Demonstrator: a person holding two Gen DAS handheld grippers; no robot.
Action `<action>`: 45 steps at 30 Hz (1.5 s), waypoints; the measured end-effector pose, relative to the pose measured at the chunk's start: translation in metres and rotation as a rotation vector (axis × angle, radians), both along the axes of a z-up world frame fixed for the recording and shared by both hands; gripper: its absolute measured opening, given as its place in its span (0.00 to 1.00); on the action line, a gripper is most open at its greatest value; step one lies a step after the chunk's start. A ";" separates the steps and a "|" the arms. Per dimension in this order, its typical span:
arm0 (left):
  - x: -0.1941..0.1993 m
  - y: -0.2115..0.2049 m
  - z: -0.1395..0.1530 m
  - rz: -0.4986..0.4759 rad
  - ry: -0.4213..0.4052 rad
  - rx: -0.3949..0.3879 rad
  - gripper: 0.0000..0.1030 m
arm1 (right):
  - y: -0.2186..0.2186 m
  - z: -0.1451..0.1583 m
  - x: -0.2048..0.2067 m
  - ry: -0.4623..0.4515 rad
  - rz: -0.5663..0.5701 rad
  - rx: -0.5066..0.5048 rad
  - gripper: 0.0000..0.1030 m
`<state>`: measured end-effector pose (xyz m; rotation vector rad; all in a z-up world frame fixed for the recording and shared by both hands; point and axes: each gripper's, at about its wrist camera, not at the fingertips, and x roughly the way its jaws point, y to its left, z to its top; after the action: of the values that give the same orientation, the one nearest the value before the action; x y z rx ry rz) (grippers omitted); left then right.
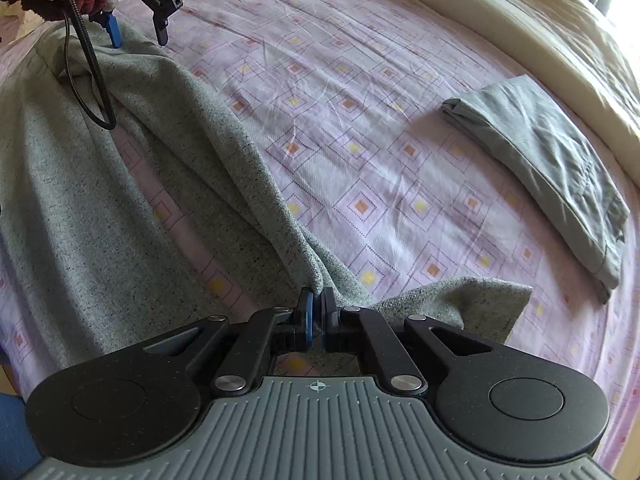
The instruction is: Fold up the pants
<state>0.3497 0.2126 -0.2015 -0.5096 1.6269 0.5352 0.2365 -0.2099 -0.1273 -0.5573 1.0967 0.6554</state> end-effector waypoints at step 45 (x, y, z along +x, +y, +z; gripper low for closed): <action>-0.240 -0.003 0.054 -0.176 -0.163 -0.017 0.04 | -0.006 0.023 -0.116 -0.085 -0.450 0.088 0.06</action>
<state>0.1100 0.2095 -0.1475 -0.4073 1.5042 0.3404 0.1201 -0.2161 -0.1042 -0.2456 1.0620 0.2822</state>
